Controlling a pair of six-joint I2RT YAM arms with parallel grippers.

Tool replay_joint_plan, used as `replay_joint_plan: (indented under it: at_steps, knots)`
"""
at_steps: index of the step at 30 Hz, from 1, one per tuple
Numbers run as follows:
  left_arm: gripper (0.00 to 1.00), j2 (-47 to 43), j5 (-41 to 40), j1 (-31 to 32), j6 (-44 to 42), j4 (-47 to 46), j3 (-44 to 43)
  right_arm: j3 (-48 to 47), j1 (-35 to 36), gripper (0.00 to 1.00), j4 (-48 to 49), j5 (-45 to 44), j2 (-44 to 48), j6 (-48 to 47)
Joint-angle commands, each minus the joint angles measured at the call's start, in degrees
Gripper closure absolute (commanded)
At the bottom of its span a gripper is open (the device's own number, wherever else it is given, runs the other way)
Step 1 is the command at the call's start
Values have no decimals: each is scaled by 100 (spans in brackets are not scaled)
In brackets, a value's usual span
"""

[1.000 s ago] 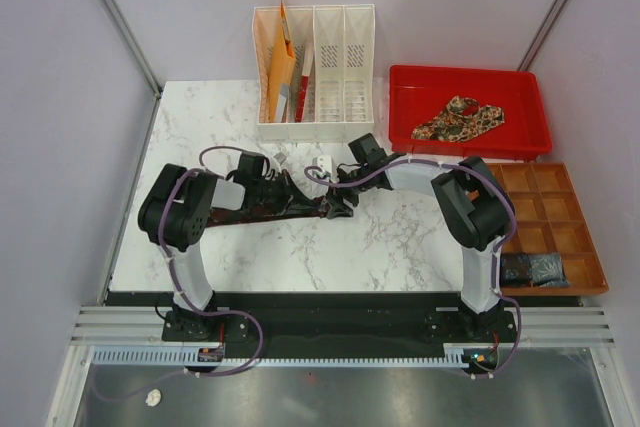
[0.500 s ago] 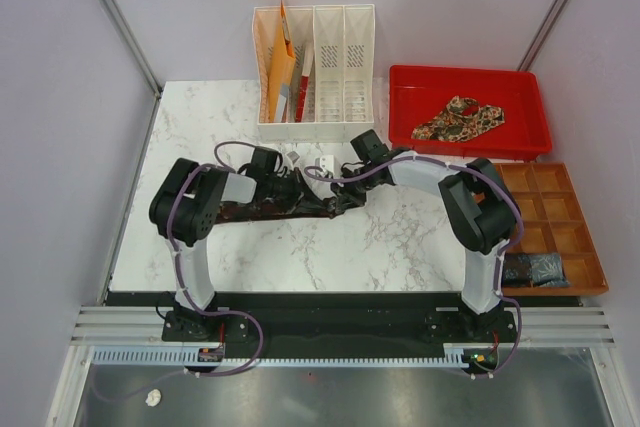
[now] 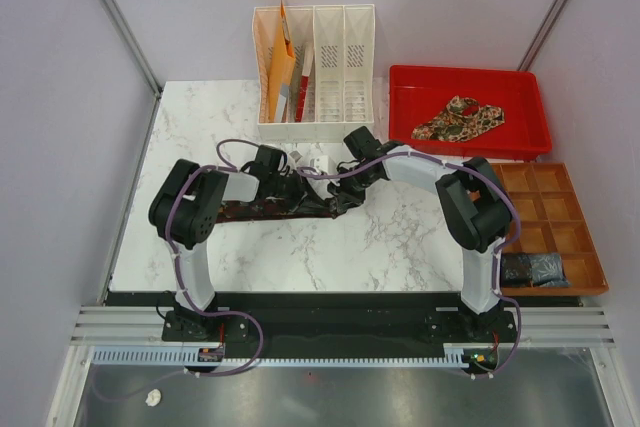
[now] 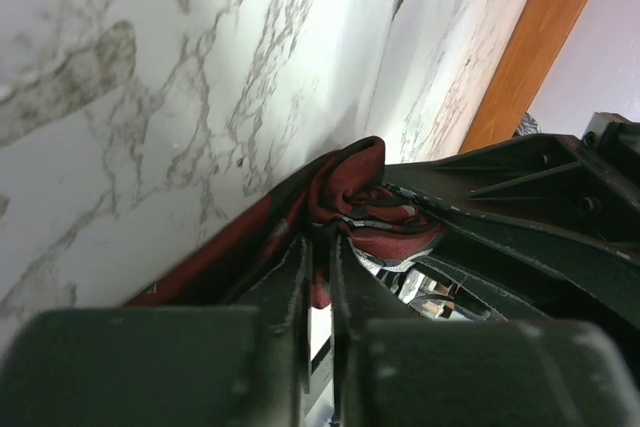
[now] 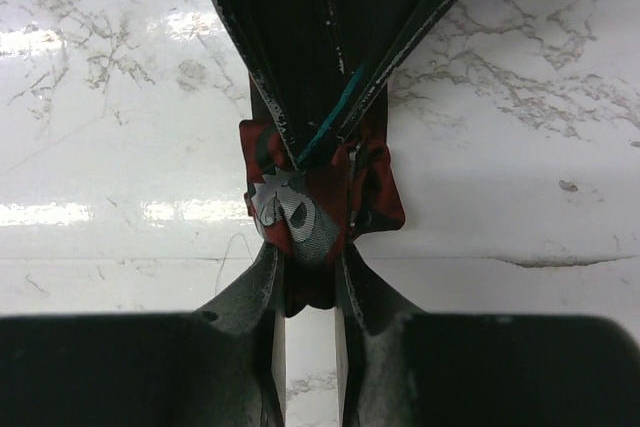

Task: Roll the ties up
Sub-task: Roll the tie at the center of the board.

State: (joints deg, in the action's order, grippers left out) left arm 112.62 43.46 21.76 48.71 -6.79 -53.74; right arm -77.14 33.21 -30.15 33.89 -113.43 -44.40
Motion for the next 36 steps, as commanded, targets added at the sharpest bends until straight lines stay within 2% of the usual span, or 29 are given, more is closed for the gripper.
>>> replay_joint_plan:
  at_steps: [1, 5, 14, 18, 24, 27, 33, 36]
  knots:
    - [82, 138, -1042, 109, -397, 968, 294, -537, 212, 100, -350, 180, -92, -525]
    - [72, 15, -761, 48, -362, 724, 354, -661, 212, 100, -868, 13, -74, -911]
    - [59, -275, -102, -40, 278, -437, 776, -1285, 431, 100, -2002, -778, -451, -1440]
    - [57, -547, 31, -128, 438, -815, 979, -1505, 519, 100, -2275, -1042, -610, -1317]
    - [62, -767, 285, -181, 438, -930, 1067, -1514, 546, 100, -2276, -1323, -716, -1044]
    - [60, -969, 330, -198, 552, -1044, 1163, -1566, 546, 100, -2276, -1473, -803, -825]
    - [47, -1102, 304, -181, 947, -1413, 1190, -1716, 546, 100, -2232, -1490, -883, -228]
    - [47, -962, 128, -128, 1044, -1457, 1076, -1751, 546, 100, -2188, -1438, -918, 98]
